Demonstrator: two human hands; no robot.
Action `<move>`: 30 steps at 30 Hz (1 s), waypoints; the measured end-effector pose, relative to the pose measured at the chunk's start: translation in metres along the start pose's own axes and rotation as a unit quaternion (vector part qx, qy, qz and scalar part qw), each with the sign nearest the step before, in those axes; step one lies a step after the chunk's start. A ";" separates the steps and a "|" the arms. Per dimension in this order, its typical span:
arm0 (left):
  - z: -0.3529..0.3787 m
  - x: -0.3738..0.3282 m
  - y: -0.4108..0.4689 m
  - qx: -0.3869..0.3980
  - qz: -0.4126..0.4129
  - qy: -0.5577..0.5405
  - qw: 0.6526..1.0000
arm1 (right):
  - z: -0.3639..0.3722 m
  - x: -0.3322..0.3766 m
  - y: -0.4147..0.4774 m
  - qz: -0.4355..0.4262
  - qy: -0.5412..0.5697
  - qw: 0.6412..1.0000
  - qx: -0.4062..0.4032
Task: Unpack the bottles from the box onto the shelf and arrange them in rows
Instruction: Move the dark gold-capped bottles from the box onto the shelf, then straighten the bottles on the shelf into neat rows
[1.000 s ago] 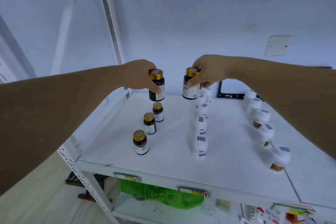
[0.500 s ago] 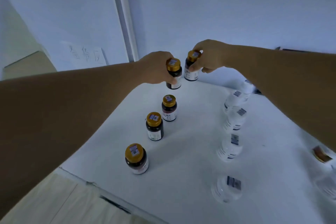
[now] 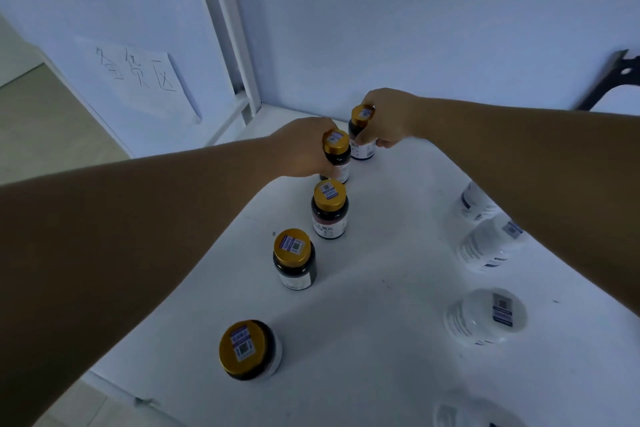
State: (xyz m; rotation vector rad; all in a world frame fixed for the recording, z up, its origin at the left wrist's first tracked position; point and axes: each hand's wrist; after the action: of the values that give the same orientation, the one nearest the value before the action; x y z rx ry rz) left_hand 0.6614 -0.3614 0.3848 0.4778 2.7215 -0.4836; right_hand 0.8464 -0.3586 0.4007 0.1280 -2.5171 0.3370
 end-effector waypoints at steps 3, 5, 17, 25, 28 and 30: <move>0.001 0.006 0.003 0.005 0.001 -0.006 1.000 | 0.006 0.001 0.000 0.004 -0.016 1.000 -0.004; -0.003 0.008 0.003 0.004 0.001 0.000 1.000 | 0.006 0.004 -0.002 0.008 -0.024 1.000 -0.009; -0.061 0.016 -0.057 -0.020 0.009 0.005 1.000 | -0.010 0.036 -0.080 0.001 -0.128 0.990 -0.053; -0.071 0.037 -0.114 -0.003 0.118 -0.117 0.986 | 0.036 0.058 -0.148 -0.014 0.014 0.997 -0.078; -0.053 0.053 -0.123 0.022 0.124 -0.175 0.976 | 0.067 0.061 -0.152 0.019 0.066 0.991 -0.114; -0.033 0.067 -0.125 0.060 0.130 -0.195 0.970 | 0.089 0.063 -0.150 0.047 0.098 0.984 -0.138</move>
State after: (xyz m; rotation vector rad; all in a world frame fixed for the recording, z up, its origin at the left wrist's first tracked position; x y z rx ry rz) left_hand 0.5457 -0.4414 0.4227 0.6795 2.2252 -0.6001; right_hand 0.7714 -0.5281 0.3974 -0.1283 -2.3498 0.0322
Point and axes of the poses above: each hand's wrist, its own y-axis towards the middle knuckle, its own z-axis out of the palm, x = y × z, and after that the axes turned 14 degrees about -z, right-handed
